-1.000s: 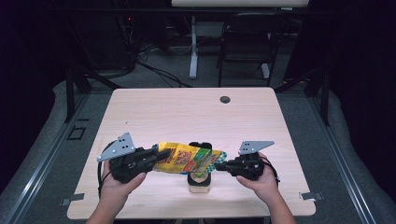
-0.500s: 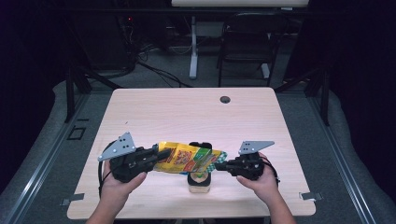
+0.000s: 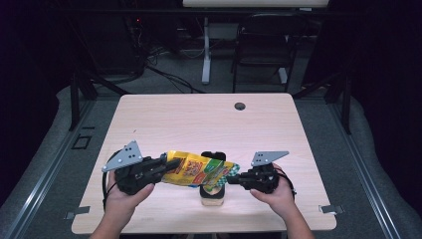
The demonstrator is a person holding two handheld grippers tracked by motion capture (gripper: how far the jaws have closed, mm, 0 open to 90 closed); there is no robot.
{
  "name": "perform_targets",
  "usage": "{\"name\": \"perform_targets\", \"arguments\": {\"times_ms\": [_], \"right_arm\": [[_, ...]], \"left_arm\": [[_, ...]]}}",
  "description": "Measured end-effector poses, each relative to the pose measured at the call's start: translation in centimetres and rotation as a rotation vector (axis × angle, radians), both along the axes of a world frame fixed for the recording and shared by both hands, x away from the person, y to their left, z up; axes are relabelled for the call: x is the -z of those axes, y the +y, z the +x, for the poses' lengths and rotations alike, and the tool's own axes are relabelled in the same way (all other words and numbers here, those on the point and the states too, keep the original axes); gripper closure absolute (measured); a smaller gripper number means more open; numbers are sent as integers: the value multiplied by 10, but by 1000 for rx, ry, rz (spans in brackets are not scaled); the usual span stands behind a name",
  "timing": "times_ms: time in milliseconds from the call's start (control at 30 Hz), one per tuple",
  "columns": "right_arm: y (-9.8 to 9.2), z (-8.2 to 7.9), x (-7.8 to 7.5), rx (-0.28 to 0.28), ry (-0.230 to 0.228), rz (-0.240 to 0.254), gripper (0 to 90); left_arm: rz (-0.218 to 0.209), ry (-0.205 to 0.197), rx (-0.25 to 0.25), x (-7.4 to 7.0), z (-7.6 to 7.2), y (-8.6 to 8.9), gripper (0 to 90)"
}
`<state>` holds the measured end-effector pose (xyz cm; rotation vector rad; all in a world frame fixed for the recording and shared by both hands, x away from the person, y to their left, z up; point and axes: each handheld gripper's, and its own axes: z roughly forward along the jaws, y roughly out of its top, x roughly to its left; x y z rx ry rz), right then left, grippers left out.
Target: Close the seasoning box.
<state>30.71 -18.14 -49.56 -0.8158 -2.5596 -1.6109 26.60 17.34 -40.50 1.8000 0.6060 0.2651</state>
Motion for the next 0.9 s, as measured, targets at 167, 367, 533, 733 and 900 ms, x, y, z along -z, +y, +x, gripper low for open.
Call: {"name": "perform_targets", "arguments": {"times_ms": [167, 367, 533, 733, 900], "right_arm": [[-1, 0, 0, 2, 1, 5, 885], [-4, 0, -2, 14, -5, 10, 884], [-4, 0, -2, 20, -6, 11, 882], [-1, 0, -1, 31, -9, 1, 882], [2, 0, 1, 40, -6, 7, 882]], "left_arm": [[5, 4, -3, 1, 1, 0, 840], [-1, 6, -3, 2, 1, -1, 840], [1, 7, -5, 2, 1, -1, 840], [1, 0, -3, 1, 1, -1, 840], [2, -1, -6, 0, 0, 0, 839]]}}
